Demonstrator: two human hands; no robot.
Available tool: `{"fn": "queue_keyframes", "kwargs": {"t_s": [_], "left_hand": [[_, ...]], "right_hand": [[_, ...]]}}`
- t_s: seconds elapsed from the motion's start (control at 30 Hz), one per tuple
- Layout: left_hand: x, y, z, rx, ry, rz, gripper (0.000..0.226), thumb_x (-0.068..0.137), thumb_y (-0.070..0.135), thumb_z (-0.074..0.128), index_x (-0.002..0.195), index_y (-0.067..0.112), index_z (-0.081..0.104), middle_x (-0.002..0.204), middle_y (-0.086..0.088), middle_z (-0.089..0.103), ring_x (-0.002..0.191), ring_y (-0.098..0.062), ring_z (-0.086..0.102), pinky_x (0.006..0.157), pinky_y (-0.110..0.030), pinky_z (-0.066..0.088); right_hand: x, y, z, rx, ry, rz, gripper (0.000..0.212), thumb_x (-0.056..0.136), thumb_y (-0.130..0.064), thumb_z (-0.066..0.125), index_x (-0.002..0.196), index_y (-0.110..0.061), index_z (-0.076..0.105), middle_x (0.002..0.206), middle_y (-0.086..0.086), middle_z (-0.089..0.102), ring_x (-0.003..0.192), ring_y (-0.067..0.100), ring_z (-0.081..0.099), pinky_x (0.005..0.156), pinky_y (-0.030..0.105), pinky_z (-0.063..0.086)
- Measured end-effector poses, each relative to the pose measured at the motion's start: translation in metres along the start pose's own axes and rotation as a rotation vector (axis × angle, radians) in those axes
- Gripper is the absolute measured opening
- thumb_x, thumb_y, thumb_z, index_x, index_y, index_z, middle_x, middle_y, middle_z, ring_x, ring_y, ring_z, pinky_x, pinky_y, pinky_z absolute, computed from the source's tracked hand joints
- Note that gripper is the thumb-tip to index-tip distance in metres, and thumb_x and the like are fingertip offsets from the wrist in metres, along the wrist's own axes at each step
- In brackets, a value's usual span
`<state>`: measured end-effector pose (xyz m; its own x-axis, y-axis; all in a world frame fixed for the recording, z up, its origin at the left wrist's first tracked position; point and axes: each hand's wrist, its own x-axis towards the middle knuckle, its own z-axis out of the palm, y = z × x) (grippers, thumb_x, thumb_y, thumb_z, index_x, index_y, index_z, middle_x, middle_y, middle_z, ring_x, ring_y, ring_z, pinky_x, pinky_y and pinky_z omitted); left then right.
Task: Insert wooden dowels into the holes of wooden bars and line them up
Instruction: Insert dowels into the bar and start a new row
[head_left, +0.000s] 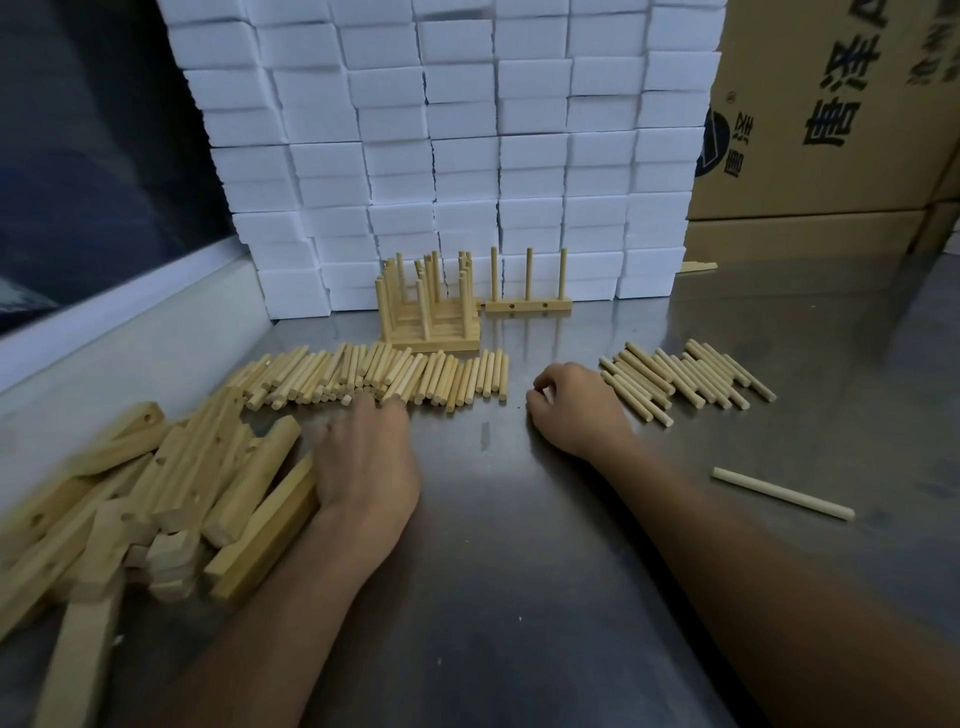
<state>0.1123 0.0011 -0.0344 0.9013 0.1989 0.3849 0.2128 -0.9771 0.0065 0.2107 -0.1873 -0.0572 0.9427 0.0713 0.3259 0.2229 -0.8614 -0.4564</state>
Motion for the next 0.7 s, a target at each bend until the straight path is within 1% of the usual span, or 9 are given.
{"fn": "queue_keyframes", "kwargs": {"t_s": [0.1,0.17,0.27,0.3,0.4,0.47,0.53,0.6,0.7], "left_hand": [[0.0015,0.0008,0.0027,-0.145,0.042,0.049,0.026,0.091,0.003,0.059,0.113,0.017,0.06,0.116,-0.004,0.053,0.098,-0.021,0.054,0.08,-0.03,0.043],[0.0025,0.0001,0.0032,-0.194,0.087,0.061,0.032,0.087,0.003,0.062,0.116,0.017,0.059,0.118,-0.003,0.051,0.099,-0.018,0.05,0.079,-0.028,0.041],[0.004,-0.0035,0.0012,-0.071,0.08,-0.033,0.033,0.086,0.016,0.06,0.119,0.019,0.056,0.117,-0.004,0.055,0.107,-0.024,0.052,0.09,-0.039,0.041],[0.0043,-0.0043,-0.0001,-0.039,0.056,-0.076,0.032,0.086,0.02,0.058,0.117,0.018,0.055,0.117,-0.006,0.057,0.107,-0.026,0.054,0.089,-0.041,0.041],[0.0039,-0.0043,-0.0006,-0.071,0.016,-0.075,0.023,0.085,0.016,0.059,0.108,0.015,0.053,0.106,-0.008,0.061,0.09,-0.025,0.054,0.071,-0.036,0.04],[0.0037,-0.0021,-0.0008,-0.15,0.031,-0.026,0.02,0.086,0.01,0.06,0.105,0.016,0.054,0.102,-0.006,0.063,0.084,-0.023,0.051,0.067,-0.033,0.037],[0.0028,-0.0008,-0.0009,-0.233,0.074,0.012,0.024,0.088,0.006,0.059,0.109,0.017,0.055,0.101,-0.004,0.063,0.083,-0.022,0.051,0.066,-0.033,0.038],[0.0036,-0.0014,-0.0009,-0.308,0.168,0.07,0.023,0.089,0.004,0.06,0.107,0.018,0.054,0.097,-0.001,0.062,0.077,-0.018,0.048,0.063,-0.033,0.037],[0.0076,-0.0012,-0.0023,-0.485,0.295,0.157,0.023,0.092,0.011,0.064,0.112,0.021,0.057,0.099,0.011,0.06,0.079,-0.012,0.05,0.066,-0.029,0.04]], "right_hand": [[-0.0002,0.0002,-0.0019,0.033,-0.016,0.011,0.027,0.096,-0.029,0.056,0.117,-0.014,0.067,0.118,0.004,0.065,0.1,0.018,0.06,0.082,0.028,0.047],[-0.0008,-0.0004,-0.0031,0.043,-0.02,0.016,0.029,0.096,-0.029,0.057,0.119,-0.014,0.067,0.12,0.003,0.064,0.102,0.018,0.06,0.083,0.028,0.047],[-0.0018,-0.0007,-0.0039,0.049,-0.02,0.014,0.029,0.096,-0.029,0.057,0.119,-0.014,0.067,0.121,0.003,0.064,0.102,0.017,0.06,0.082,0.026,0.044],[-0.0023,-0.0009,-0.0043,0.048,-0.019,0.013,0.029,0.096,-0.029,0.057,0.119,-0.014,0.067,0.121,0.003,0.064,0.102,0.017,0.06,0.082,0.026,0.045],[-0.0032,-0.0014,-0.0049,0.05,-0.02,0.012,0.029,0.096,-0.029,0.057,0.119,-0.014,0.067,0.121,0.004,0.064,0.104,0.018,0.06,0.086,0.029,0.048],[-0.0037,-0.0018,-0.0052,0.047,-0.017,0.007,0.029,0.096,-0.029,0.057,0.119,-0.014,0.067,0.121,0.004,0.064,0.104,0.018,0.059,0.086,0.029,0.047],[-0.0042,-0.0016,-0.0055,0.043,-0.014,0.0,0.029,0.097,-0.029,0.057,0.119,-0.014,0.067,0.12,0.004,0.064,0.103,0.018,0.059,0.083,0.027,0.046],[-0.0053,-0.0018,-0.0054,0.031,-0.016,-0.013,0.028,0.097,-0.029,0.057,0.118,-0.015,0.067,0.118,0.003,0.065,0.102,0.018,0.059,0.083,0.028,0.048],[-0.0082,-0.0039,-0.0051,0.016,-0.011,-0.055,0.025,0.097,-0.028,0.057,0.115,-0.016,0.069,0.113,0.002,0.067,0.1,0.018,0.06,0.087,0.034,0.053]]}}
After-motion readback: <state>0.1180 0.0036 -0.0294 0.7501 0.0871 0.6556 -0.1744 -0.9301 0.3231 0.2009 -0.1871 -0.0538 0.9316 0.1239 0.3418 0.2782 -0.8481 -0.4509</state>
